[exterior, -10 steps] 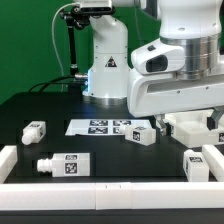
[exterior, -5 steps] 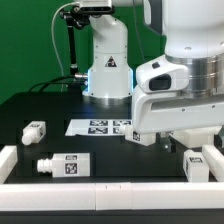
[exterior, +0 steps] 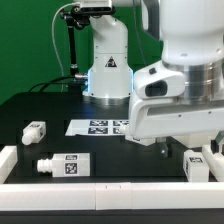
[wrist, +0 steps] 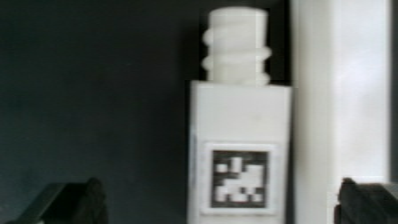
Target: Assemble one leg
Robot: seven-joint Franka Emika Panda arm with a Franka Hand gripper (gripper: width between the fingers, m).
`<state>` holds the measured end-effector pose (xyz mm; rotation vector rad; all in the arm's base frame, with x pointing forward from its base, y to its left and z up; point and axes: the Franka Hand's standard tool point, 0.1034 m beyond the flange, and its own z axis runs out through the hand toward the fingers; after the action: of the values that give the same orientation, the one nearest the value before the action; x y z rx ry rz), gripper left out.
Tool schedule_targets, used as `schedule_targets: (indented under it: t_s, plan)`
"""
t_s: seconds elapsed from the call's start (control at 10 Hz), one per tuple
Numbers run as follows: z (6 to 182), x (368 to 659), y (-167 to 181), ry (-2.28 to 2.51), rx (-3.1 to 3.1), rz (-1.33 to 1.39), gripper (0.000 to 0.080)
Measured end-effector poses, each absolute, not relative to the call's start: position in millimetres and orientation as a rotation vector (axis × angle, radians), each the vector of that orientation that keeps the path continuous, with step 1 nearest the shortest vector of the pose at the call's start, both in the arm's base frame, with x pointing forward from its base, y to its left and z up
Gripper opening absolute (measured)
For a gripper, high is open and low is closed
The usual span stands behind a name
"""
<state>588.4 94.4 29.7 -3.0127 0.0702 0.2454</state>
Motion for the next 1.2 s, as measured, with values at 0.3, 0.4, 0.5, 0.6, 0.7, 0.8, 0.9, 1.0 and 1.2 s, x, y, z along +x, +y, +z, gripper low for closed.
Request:
schedule_targets:
  t_s: [0.3, 0.4, 0.5, 0.6, 0.7, 0.8, 0.9, 1.0, 1.2]
  plan:
    - [24.3, 586.6, 98.5, 0.075, -3.012, 0.254, 0.065]
    - [24.2, 587.2, 99.0, 0.07, -3.013, 0.253, 0.065]
    - [23.9, 588.1, 98.8, 0.07, -3.013, 0.248, 0.065]
    - [24.0, 590.5, 98.3, 0.065, -3.014, 0.226, 0.065]
    - [23.7, 591.7, 96.2, 0.043, -3.011, 0.213, 0.065]
    - [22.8, 592.4, 91.4, 0.039, -3.005, 0.208, 0.065]
    - [18.9, 591.5, 86.6, 0.045, -3.005, 0.205, 0.065]
    - [14.5, 589.9, 84.4, 0.051, -3.005, 0.208, 0.065]
    - [13.8, 589.5, 84.4, 0.051, -3.005, 0.21, 0.065]
